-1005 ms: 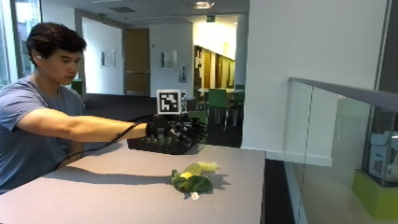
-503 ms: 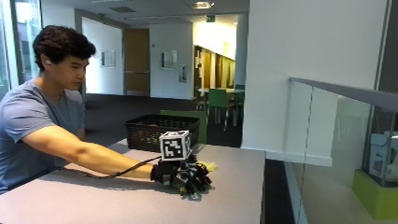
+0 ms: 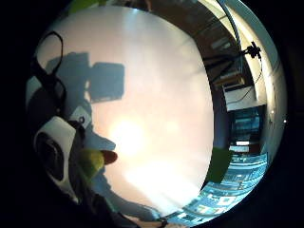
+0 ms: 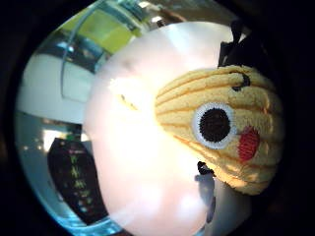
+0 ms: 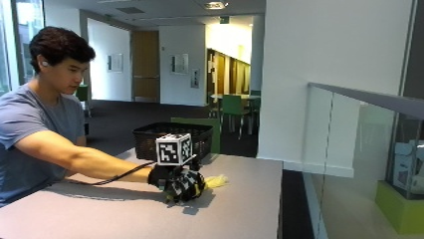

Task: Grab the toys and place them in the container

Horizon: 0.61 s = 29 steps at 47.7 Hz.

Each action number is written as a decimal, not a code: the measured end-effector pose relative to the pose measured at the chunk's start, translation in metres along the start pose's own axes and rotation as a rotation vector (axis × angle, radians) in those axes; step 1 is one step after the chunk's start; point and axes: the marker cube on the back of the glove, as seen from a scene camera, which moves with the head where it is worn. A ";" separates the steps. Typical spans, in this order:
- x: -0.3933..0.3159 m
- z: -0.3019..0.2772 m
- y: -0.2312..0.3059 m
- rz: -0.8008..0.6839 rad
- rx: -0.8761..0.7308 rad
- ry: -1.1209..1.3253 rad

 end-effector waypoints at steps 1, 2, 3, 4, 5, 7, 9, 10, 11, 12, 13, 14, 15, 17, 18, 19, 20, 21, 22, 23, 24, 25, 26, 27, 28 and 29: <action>0.001 -0.001 0.003 0.010 -0.014 0.000; 0.002 -0.002 0.006 0.018 -0.027 0.001; 0.003 -0.004 0.009 0.026 -0.039 0.002; 0.004 -0.006 0.012 0.032 -0.048 0.002; 0.005 -0.008 0.014 0.037 -0.056 0.002; 0.007 -0.014 0.019 0.043 -0.062 0.005; 0.008 -0.025 0.024 0.044 -0.059 0.010; 0.008 -0.031 0.027 0.044 -0.056 0.009; 0.008 -0.038 0.029 0.044 -0.053 0.006; 0.008 -0.046 0.032 0.044 -0.049 0.003; 0.007 -0.055 0.034 0.043 -0.043 0.000; 0.007 -0.063 0.036 0.043 -0.034 -0.002; 0.006 -0.073 0.038 0.043 -0.023 -0.002; 0.003 -0.097 0.043 0.042 0.005 -0.005; 0.001 -0.110 0.046 0.041 0.021 -0.006; -0.001 -0.124 0.050 0.040 0.038 -0.007; -0.003 -0.138 0.053 0.037 0.054 -0.008; -0.005 -0.150 0.056 0.035 0.068 -0.009; -0.007 -0.161 0.060 0.032 0.080 -0.011; -0.010 -0.172 0.063 0.030 0.091 -0.016; -0.013 -0.183 0.067 0.028 0.102 -0.022; -0.018 -0.195 0.071 0.025 0.115 -0.029; -0.023 -0.206 0.076 0.021 0.128 -0.034; -0.028 -0.218 0.080 0.016 0.143 -0.036; -0.034 -0.229 0.084 0.011 0.157 -0.036; -0.041 -0.240 0.088 0.006 0.171 -0.034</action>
